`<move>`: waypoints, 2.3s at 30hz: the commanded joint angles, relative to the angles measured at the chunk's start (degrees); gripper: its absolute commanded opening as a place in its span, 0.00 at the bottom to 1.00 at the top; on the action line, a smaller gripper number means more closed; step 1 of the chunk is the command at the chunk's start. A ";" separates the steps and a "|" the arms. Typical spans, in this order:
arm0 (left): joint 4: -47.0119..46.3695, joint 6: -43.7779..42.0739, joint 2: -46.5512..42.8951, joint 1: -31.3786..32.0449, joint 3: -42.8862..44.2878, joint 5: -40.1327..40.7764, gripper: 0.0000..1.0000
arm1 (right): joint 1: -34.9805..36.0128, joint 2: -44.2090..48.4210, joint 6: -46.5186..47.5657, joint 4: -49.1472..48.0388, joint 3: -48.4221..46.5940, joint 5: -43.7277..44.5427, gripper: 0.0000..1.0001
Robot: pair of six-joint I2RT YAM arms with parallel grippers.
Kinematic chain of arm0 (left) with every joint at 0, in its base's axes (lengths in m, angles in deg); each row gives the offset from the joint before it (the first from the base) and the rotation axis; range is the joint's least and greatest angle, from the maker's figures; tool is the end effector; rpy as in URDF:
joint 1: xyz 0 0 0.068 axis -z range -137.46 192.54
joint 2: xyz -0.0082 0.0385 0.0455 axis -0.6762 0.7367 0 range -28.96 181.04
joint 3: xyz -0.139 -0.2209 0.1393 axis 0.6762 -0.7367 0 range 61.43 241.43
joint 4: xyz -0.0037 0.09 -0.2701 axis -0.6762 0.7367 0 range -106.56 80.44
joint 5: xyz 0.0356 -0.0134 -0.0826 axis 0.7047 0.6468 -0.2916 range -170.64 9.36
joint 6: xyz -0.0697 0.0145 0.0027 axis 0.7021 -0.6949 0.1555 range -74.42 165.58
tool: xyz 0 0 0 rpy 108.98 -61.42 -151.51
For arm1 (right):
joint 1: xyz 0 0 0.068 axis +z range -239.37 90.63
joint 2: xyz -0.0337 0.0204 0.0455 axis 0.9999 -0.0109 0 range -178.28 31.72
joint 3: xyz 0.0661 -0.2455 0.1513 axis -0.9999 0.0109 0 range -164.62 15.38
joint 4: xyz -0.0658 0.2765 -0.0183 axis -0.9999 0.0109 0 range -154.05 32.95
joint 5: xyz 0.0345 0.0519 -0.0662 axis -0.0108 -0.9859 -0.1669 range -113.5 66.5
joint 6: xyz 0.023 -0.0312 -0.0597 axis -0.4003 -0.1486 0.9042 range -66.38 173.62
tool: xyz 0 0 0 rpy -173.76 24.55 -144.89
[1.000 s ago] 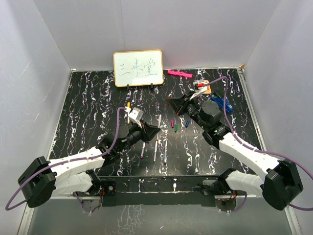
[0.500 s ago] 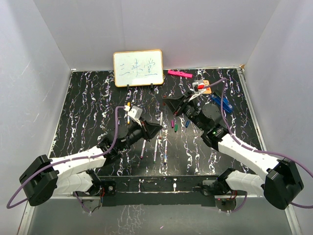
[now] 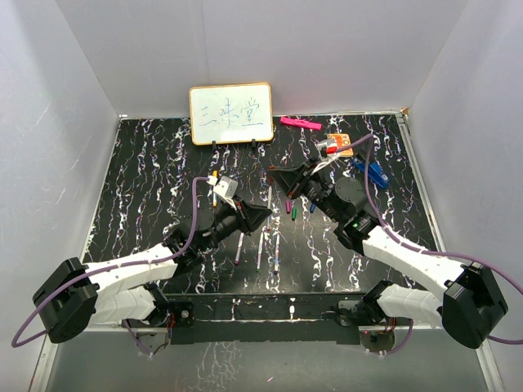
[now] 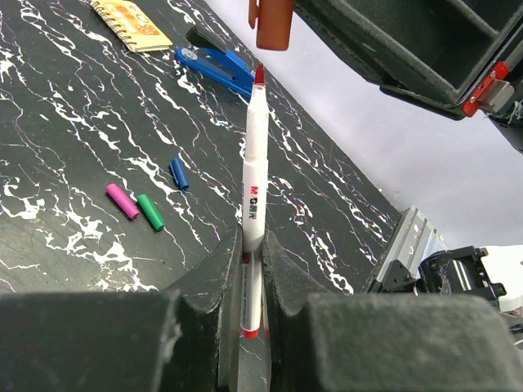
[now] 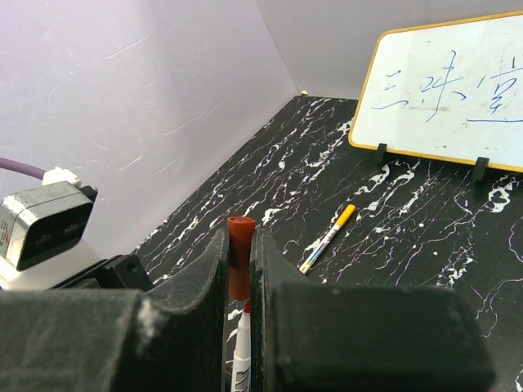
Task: Insert the pens into the pen caps
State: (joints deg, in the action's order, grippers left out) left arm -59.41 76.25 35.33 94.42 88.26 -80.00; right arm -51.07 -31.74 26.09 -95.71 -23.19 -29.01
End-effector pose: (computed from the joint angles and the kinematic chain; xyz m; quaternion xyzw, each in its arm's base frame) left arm 0.1720 -0.2180 0.2687 0.1197 0.6623 -0.4850 0.5584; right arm 0.2263 0.1859 0.3274 -0.0981 0.6571 0.4326 0.6095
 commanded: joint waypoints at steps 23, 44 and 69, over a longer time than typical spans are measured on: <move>-1.33 -0.35 -2.60 0.16 1.40 1.28 0.00 | 1.44 -0.14 1.03 -2.69 -0.02 1.30 0.00; -3.79 -2.28 -4.43 0.15 2.31 5.62 0.00 | 3.96 -1.58 -0.21 2.72 0.73 0.74 0.00; -13.31 -12.36 -3.73 0.16 9.22 13.97 0.00 | 10.95 -7.56 1.59 13.42 -1.74 6.09 0.00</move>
State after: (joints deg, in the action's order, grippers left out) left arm -58.04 66.99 32.99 94.95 90.86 -69.05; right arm -44.10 -36.49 26.81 -94.27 -26.03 -20.40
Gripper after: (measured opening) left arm 0.079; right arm 0.069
